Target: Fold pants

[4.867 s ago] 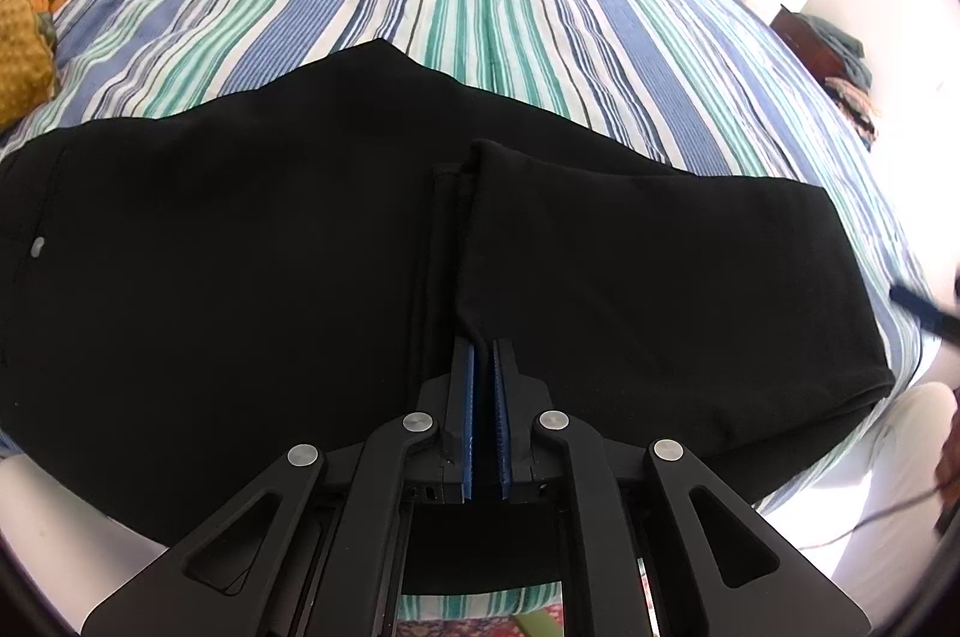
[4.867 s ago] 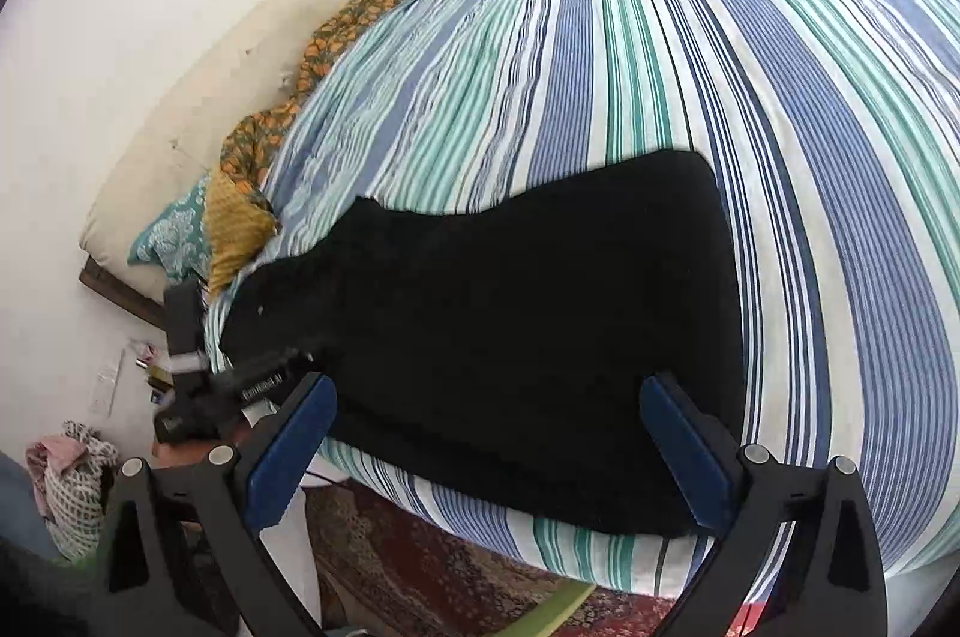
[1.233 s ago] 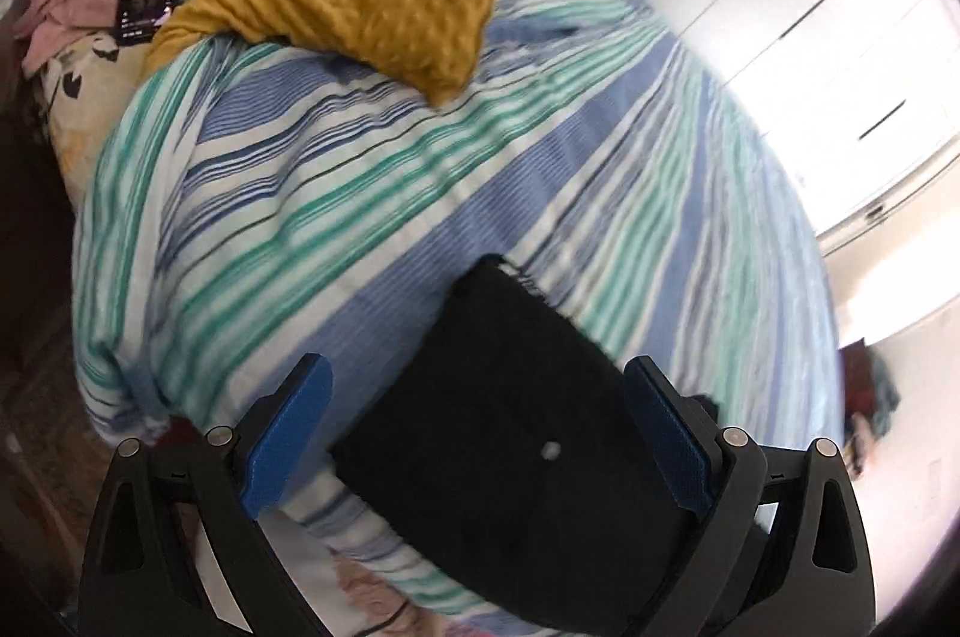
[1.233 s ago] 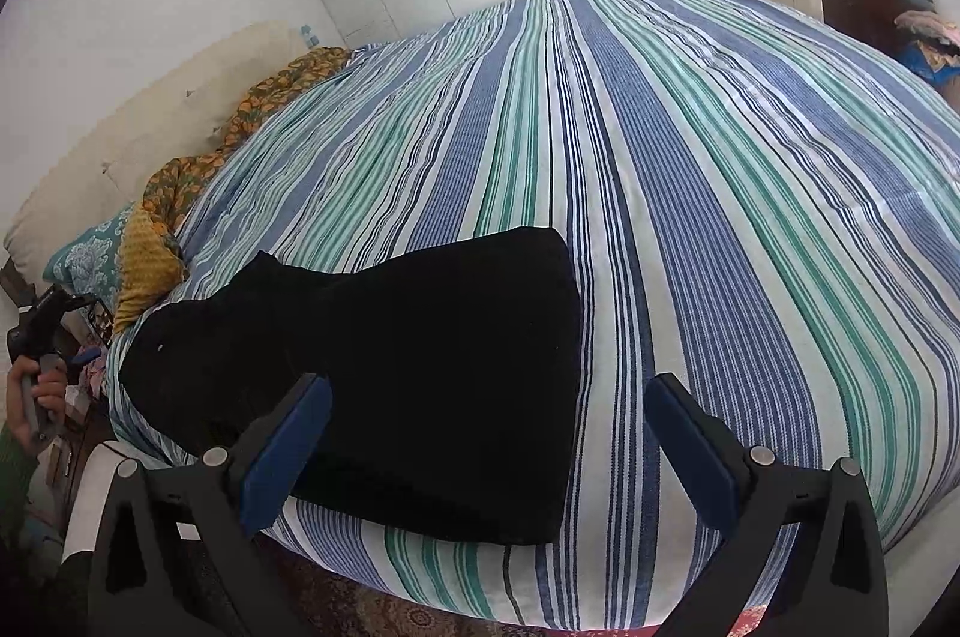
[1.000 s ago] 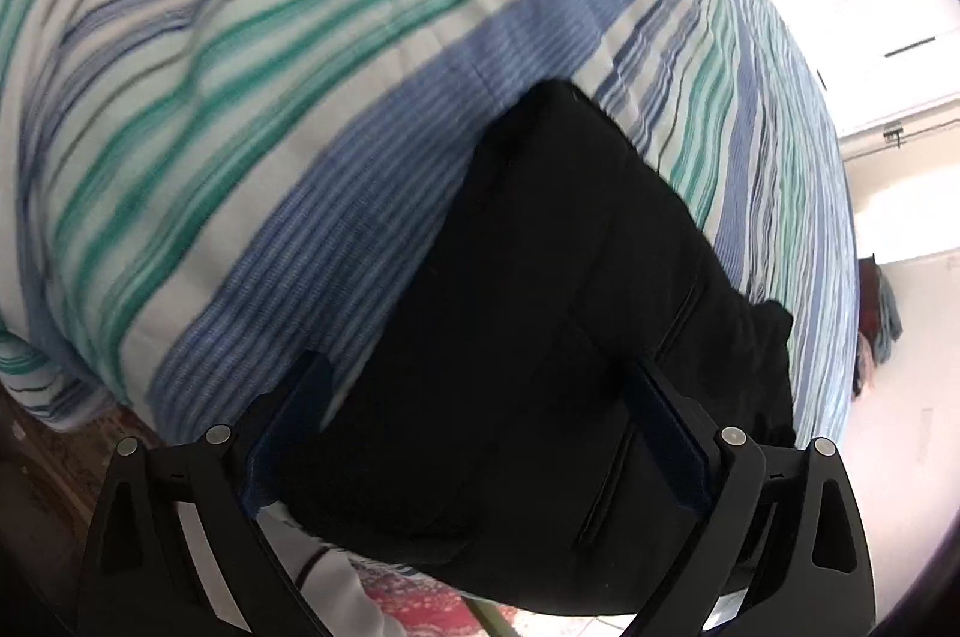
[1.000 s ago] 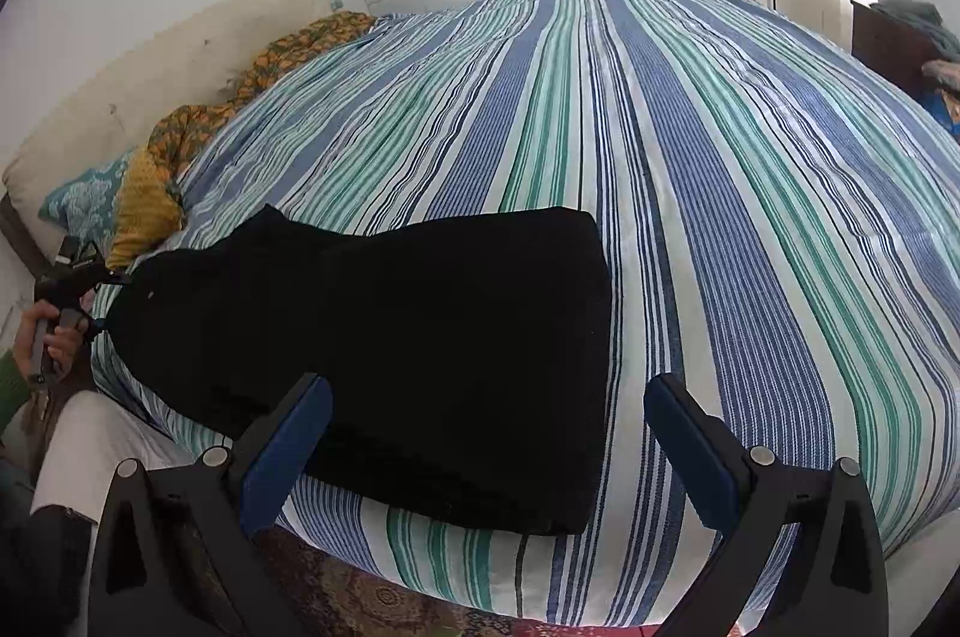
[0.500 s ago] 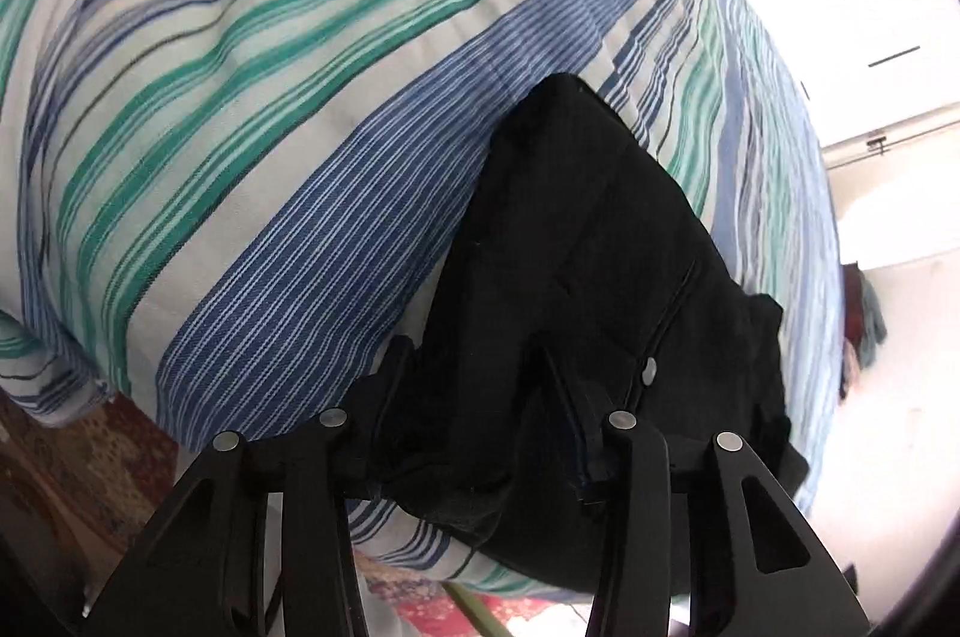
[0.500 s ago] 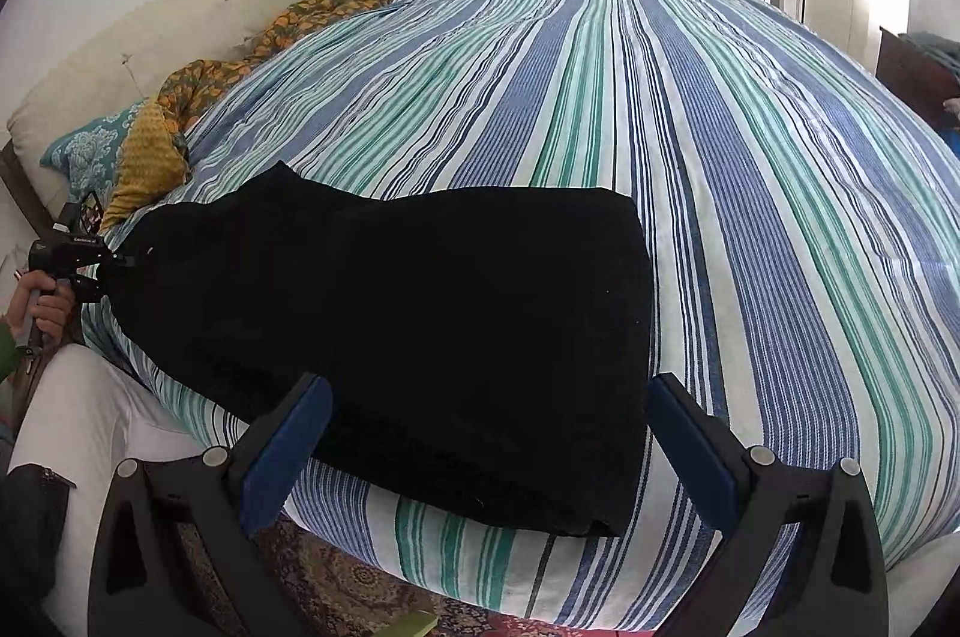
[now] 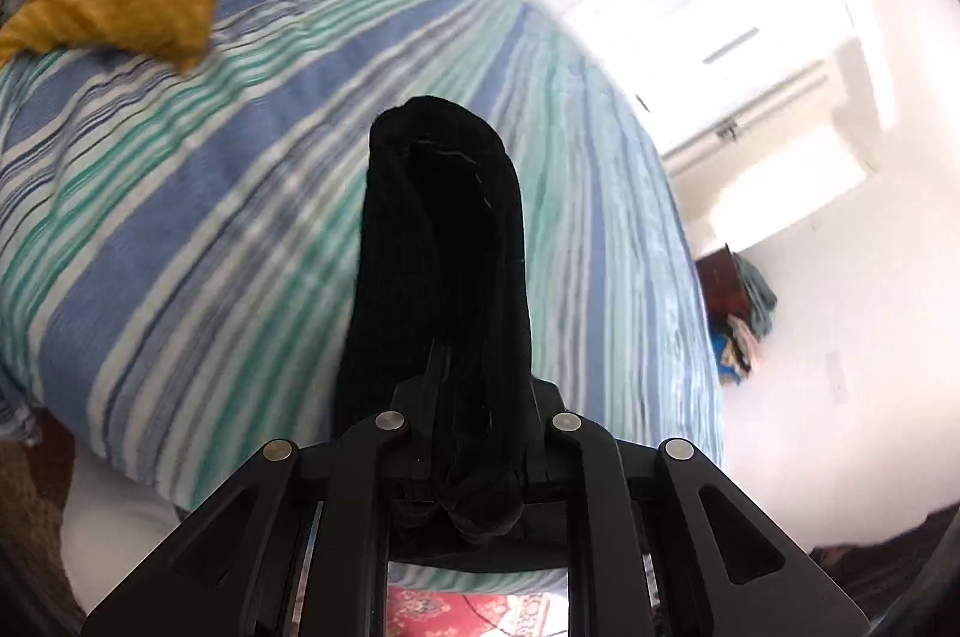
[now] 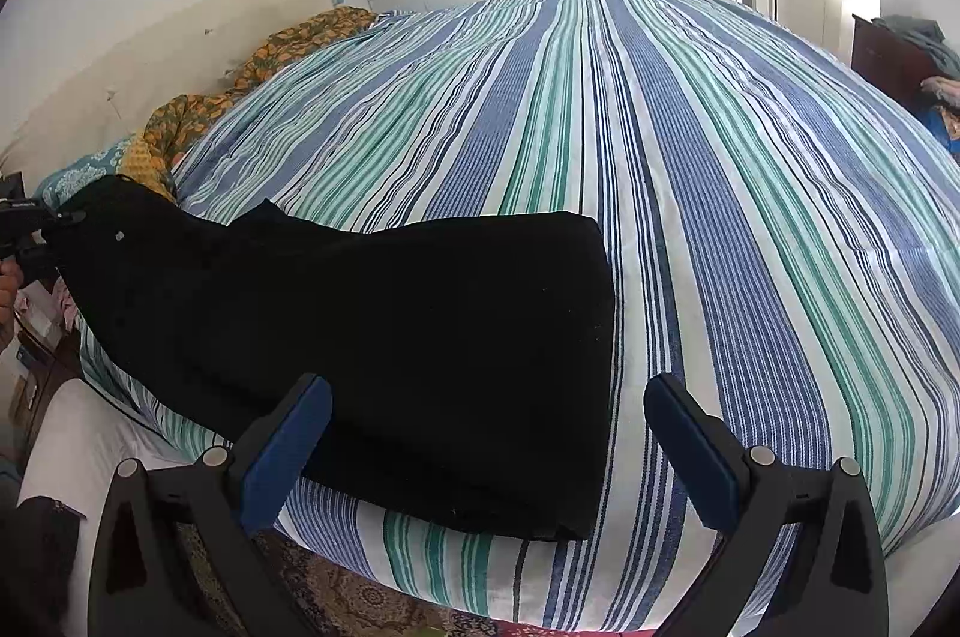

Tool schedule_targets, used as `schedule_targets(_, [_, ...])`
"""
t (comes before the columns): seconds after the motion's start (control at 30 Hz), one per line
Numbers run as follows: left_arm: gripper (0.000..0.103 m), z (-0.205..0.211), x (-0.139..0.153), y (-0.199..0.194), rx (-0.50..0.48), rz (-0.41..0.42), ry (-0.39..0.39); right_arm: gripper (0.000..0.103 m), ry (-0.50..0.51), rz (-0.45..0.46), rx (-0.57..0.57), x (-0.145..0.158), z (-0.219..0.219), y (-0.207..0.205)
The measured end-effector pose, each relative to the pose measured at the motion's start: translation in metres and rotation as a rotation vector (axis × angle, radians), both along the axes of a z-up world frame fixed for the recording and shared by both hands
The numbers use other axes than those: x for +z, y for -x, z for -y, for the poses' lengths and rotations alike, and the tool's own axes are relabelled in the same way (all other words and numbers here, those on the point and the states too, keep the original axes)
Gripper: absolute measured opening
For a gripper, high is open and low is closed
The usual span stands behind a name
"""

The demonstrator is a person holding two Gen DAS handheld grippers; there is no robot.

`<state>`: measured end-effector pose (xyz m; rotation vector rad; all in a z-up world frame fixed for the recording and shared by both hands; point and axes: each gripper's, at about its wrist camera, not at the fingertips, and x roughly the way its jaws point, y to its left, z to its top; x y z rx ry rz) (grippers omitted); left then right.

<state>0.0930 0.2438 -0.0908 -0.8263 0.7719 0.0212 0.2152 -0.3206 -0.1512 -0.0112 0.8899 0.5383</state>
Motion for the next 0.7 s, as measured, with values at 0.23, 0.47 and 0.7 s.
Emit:
schedule_targets(0.23, [0.014,0.178,-0.003,-0.075,-0.351,-0.002,-0.177,0.103,-0.067,-0.013,-0.078,0.006,0.02,-0.008])
schedule_targets(0.47, [0.036,0.335,-0.108,-0.102,-0.583,-0.248,-0.641,0.103,-0.102,-0.012,-0.16,0.009,0.039,-0.014])
schedule_targets(0.7, [0.079,0.301,-0.03,-0.042,-0.516,0.031,-0.645,0.103,-0.205,-0.011,-0.244,0.013,0.068,-0.016])
